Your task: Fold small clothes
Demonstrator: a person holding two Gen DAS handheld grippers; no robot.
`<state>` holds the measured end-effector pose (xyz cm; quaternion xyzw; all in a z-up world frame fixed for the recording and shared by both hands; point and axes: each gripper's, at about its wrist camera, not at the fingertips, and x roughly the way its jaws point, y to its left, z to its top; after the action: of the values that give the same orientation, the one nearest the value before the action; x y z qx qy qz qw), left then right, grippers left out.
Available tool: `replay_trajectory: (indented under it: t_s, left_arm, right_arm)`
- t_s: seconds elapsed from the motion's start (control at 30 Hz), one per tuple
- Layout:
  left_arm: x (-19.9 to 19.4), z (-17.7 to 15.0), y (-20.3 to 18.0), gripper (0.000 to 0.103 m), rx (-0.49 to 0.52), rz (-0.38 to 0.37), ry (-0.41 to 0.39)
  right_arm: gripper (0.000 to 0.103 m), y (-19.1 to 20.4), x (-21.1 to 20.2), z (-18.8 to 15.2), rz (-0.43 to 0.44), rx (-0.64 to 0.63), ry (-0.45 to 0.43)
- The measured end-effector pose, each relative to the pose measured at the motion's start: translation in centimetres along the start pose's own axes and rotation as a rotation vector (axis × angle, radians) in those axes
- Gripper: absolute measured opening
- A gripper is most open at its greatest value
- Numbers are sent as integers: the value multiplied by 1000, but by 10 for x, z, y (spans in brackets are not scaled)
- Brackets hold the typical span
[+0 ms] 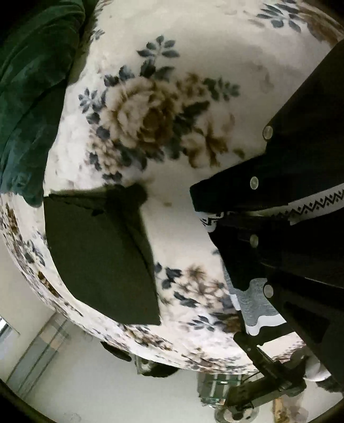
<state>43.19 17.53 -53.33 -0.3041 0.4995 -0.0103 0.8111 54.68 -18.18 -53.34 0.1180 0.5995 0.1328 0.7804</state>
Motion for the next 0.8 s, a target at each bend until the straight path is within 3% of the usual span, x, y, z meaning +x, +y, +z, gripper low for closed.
replay_trajectory:
  t_s: [0.07,0.2,0.23,0.27,0.3,0.33,0.37,0.43,0.47,0.5,0.53,0.57,0.63,0.7,0.8]
  left_arm:
    - [10,12,16,6,-59,8,35]
    - [-6,23,23,14,-103,-72,35]
    - [-15,23,20,33,-95,-103,32]
    - [-24,22,15,60,-78,-130,31]
    - [-29,19,12,67,-62,-148,29]
    - [-33,15,5,68,-30,-178,32]
    - [-33,11,-2,68,11,-186,57]
    - [-21,-2,-24,68,158,-104,128]
    - [-10,-11,-33,51,234,-34,153]
    - [-2,-16,-37,30,258,-24,167]
    - [3,-19,-37,18,258,-21,168]
    - [4,-19,-37,18,249,-18,148]
    - [-2,-12,-35,13,212,-49,101]
    - [-7,-2,-36,10,186,-59,68]
    - [15,3,-35,10,218,-13,109]
  right_arm:
    - [4,3,11,7,-40,-11,-2]
    - [5,6,47,21,-64,-30,65]
    - [5,8,54,25,-42,-38,105]
    - [7,8,57,27,-11,-33,133]
    - [9,7,54,29,25,-25,148]
    - [20,5,48,29,40,-18,147]
    - [43,0,39,27,64,-1,138]
    - [58,-9,27,21,121,42,125]
    - [58,-12,26,17,164,59,131]
    - [58,-13,28,13,186,63,153]
    - [58,-12,35,7,167,49,180]
    - [44,-9,39,3,149,26,186]
    - [6,-3,44,-3,127,-12,170]
    - [5,-1,39,-4,105,-16,124]
    - [5,-4,25,3,59,0,37]
